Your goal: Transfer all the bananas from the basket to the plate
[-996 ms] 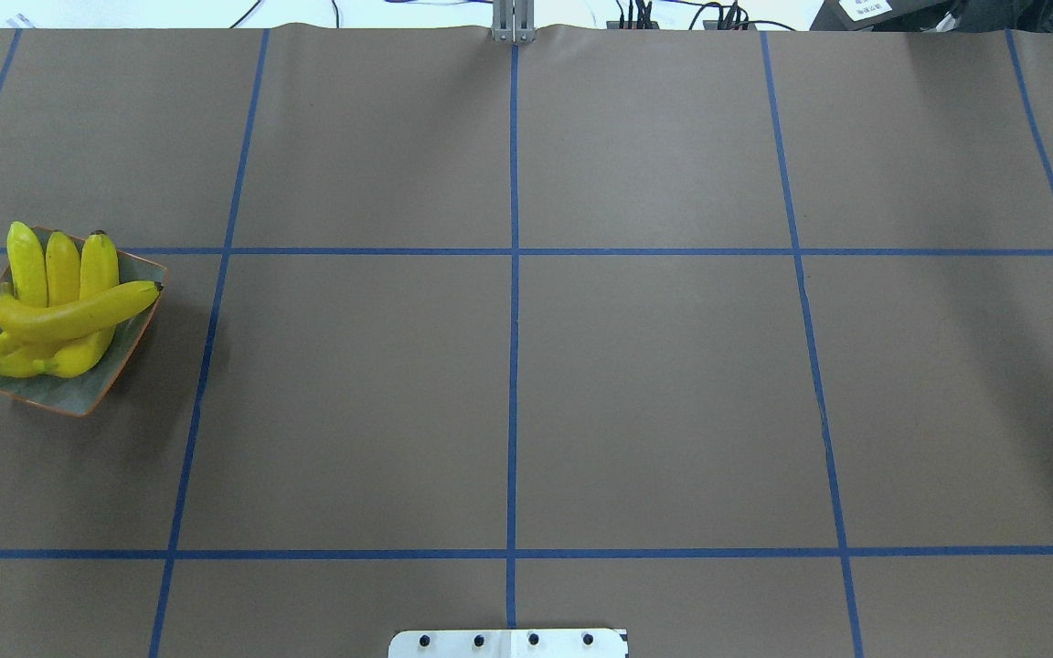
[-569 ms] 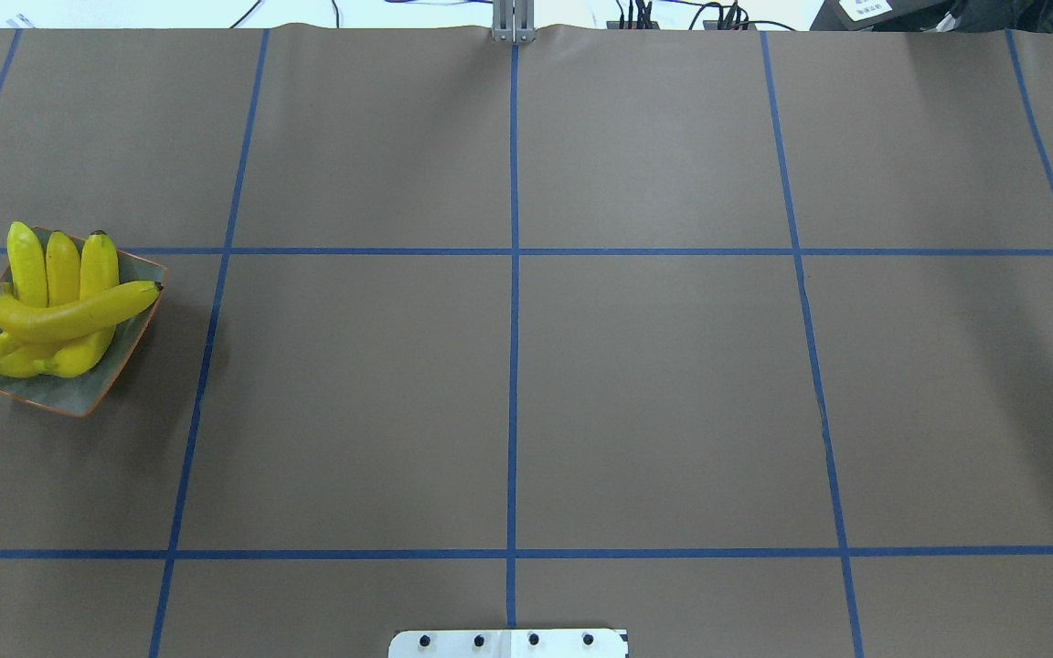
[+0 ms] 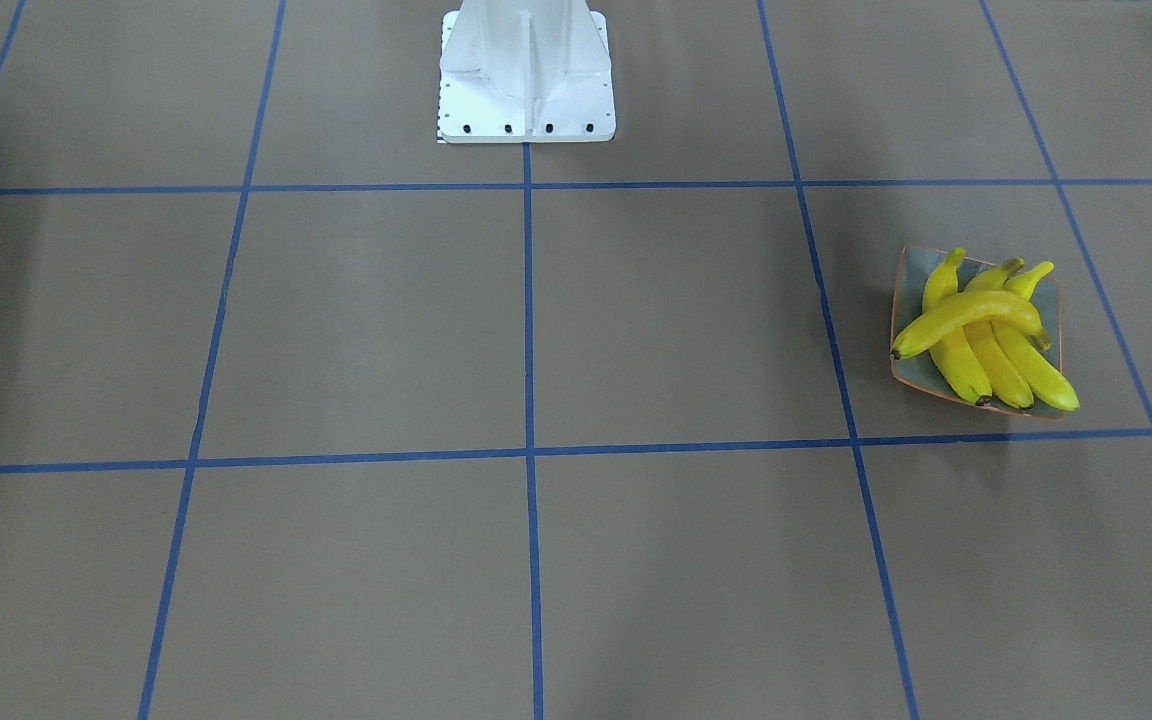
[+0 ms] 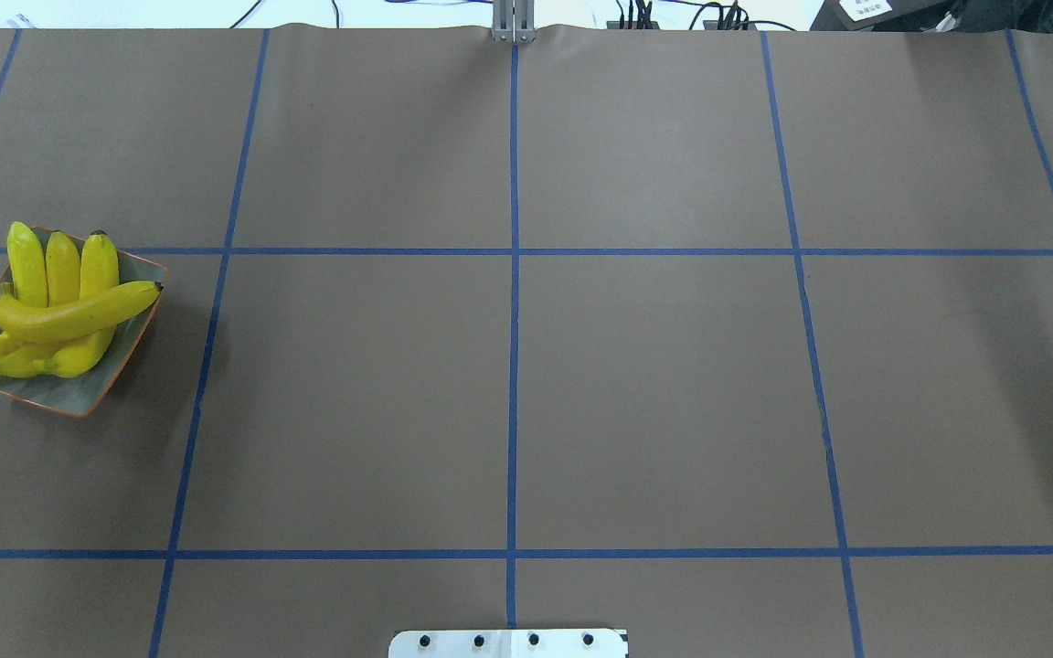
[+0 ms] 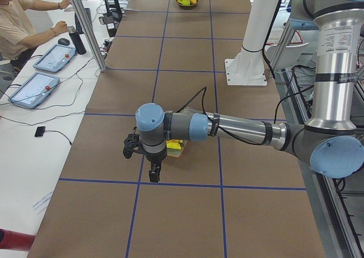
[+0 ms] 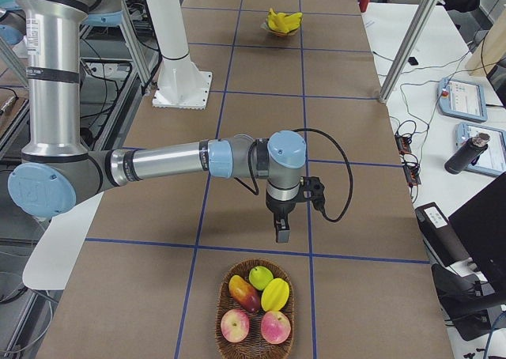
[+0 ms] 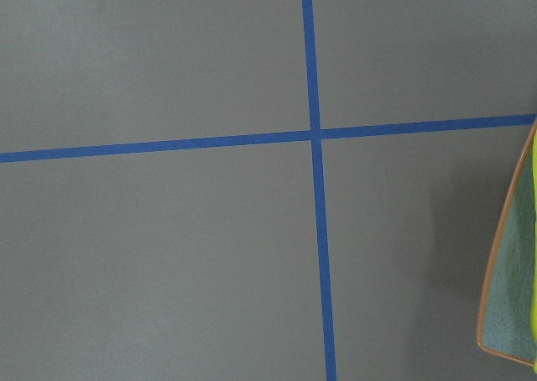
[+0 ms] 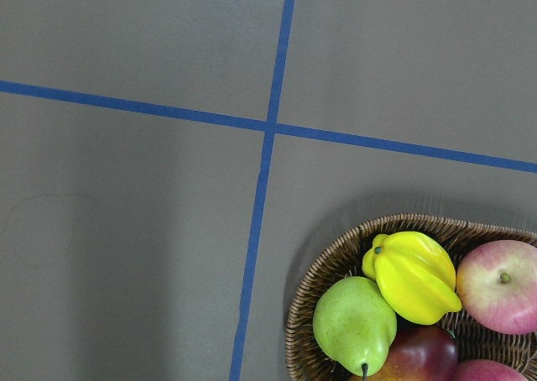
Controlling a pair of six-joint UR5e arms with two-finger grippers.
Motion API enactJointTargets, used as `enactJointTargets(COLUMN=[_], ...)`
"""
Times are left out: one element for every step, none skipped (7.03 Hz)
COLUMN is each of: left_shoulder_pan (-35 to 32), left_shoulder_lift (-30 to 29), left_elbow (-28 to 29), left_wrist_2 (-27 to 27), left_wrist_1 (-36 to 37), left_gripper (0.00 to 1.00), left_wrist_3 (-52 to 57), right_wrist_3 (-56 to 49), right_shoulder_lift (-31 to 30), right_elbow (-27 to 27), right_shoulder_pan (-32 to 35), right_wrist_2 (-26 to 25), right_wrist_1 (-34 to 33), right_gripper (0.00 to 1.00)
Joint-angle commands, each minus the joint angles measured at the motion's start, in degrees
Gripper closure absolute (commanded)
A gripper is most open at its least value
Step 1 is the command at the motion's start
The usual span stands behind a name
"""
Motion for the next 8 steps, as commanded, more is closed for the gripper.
enactJointTargets(left_shoulder_pan=[0.0,0.0,0.0,0.0,0.0,0.0,0.1,0.1], left_shoulder_lift=[0.9,1.8,1.9,3.4,3.8,4.3,4.4,4.4], left_elbow=[-0.4,-0.5,-0.5,-0.6,-0.5,-0.5,-0.5,-0.4], left_wrist_2=[0.0,0.0,0.1,0.0,-0.1,-0.1,-0.2,-0.3], left_wrist_1=[0.0,-0.1,0.0,-0.1,0.0,0.0,0.0,-0.1], left_gripper=[0.0,0.0,0.0,0.0,0.0,0.0,0.0,0.0], left_wrist_3=[0.0,0.0,0.0,0.0,0.0,0.0,0.0,0.0], right_wrist_3=[0.9,1.1,1.1,1.1,1.1,1.1,1.1,1.1], right_shoulder_lift=[0.5,0.7,0.7,0.7,0.7,0.7,0.7,0.6], right_elbow=[-0.3,-0.2,-0.1,0.1,0.2,0.3,0.4,0.4], right_shoulder_pan=[0.0,0.0,0.0,0.0,0.0,0.0,0.0,0.0], right_wrist_2=[-0.5,-0.4,-0.4,-0.4,-0.4,-0.3,-0.3,-0.2], right_wrist_1=[0.0,0.0,0.0,0.0,0.0,0.0,0.0,0.0], right_gripper=[0.0,0.0,0.0,0.0,0.0,0.0,0.0,0.0])
